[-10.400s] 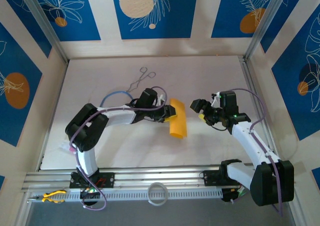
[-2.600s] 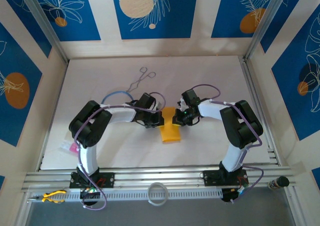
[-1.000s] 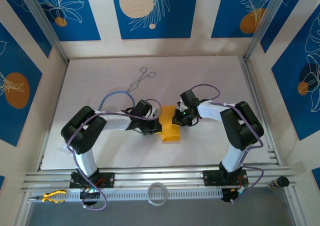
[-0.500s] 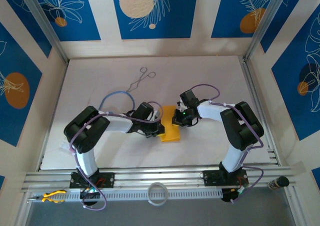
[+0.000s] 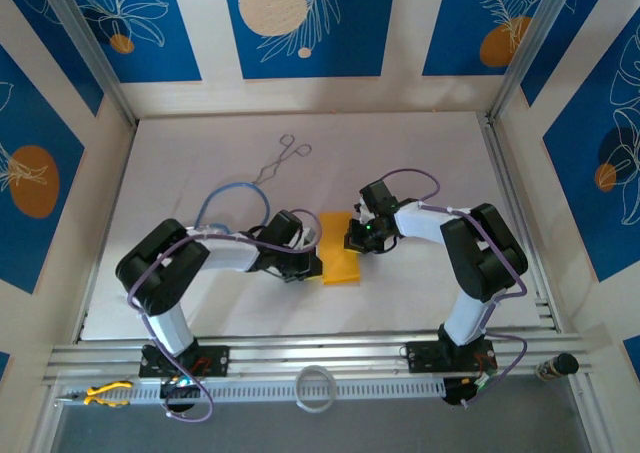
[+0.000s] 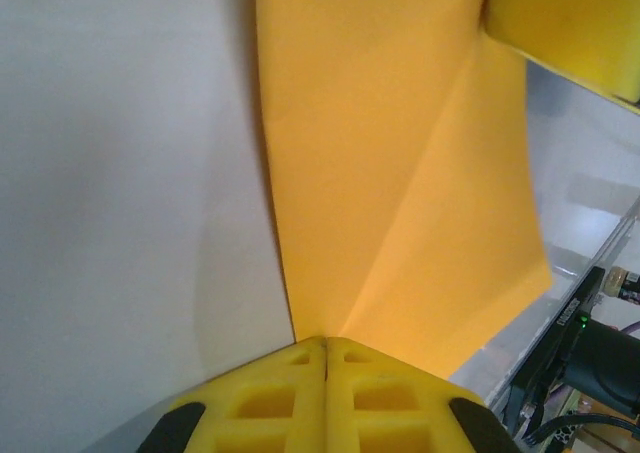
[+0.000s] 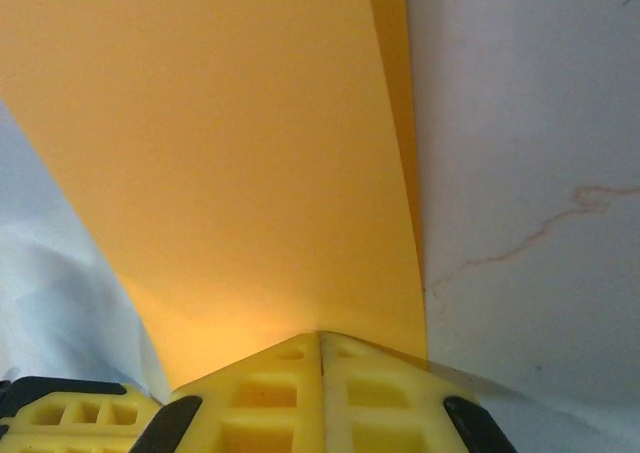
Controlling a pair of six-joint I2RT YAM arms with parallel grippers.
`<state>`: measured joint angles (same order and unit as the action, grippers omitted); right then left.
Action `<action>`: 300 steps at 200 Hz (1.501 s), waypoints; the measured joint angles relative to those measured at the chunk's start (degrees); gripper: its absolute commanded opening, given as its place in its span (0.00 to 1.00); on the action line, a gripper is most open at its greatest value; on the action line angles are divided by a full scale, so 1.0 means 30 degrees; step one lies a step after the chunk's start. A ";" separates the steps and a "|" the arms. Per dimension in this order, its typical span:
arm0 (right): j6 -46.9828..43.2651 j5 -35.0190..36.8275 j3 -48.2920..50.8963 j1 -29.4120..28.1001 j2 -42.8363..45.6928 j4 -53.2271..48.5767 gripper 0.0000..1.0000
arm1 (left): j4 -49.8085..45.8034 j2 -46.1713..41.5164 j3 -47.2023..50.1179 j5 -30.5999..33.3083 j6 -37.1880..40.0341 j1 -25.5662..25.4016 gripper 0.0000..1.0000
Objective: Fold a paper plane with a square sheet of paper (pick it up from the middle)
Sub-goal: First fold the square sheet of paper in half at the center of the table.
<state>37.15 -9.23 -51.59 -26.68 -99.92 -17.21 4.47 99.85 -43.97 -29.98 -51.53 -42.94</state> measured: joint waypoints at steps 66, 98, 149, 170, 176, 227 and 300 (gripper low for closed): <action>0.0000 0.0007 -0.0007 0.0000 0.0000 -0.0015 0.00 | 0.0889 0.0452 -0.1406 -0.0219 -0.0743 -0.0022 0.05; 0.0000 0.0015 -0.0007 0.0000 0.0000 -0.0015 0.00 | 0.1311 0.1086 -0.0911 -0.0692 -0.0889 -0.0066 0.05; -0.0007 0.0044 0.0007 0.0000 0.0015 -0.0007 0.00 | 0.1785 0.1056 -0.0109 -0.0852 -0.0109 -0.0313 0.06; 0.0000 0.0066 0.0029 0.0000 0.0022 0.0000 0.00 | 0.1333 0.0794 -0.0022 -0.0634 0.0612 -0.0481 0.06; 0.0000 0.0073 0.0044 0.0000 0.0022 0.0007 0.00 | 0.1144 0.0729 -0.0051 -0.0517 0.0852 -0.0546 0.06; -0.0007 0.0073 0.0044 0.0000 0.0029 -0.0015 0.00 | -0.1297 0.0605 -0.1137 0.0597 0.3038 -0.1377 0.07; -0.0007 0.0080 0.0080 0.0000 0.0044 0.0000 0.00 | -0.0852 -0.0029 -0.0197 0.0721 0.3213 -0.1523 0.08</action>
<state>37.12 -8.99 -51.35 -26.68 -99.79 -17.21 1.91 99.77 -44.56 -27.81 -41.89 -47.51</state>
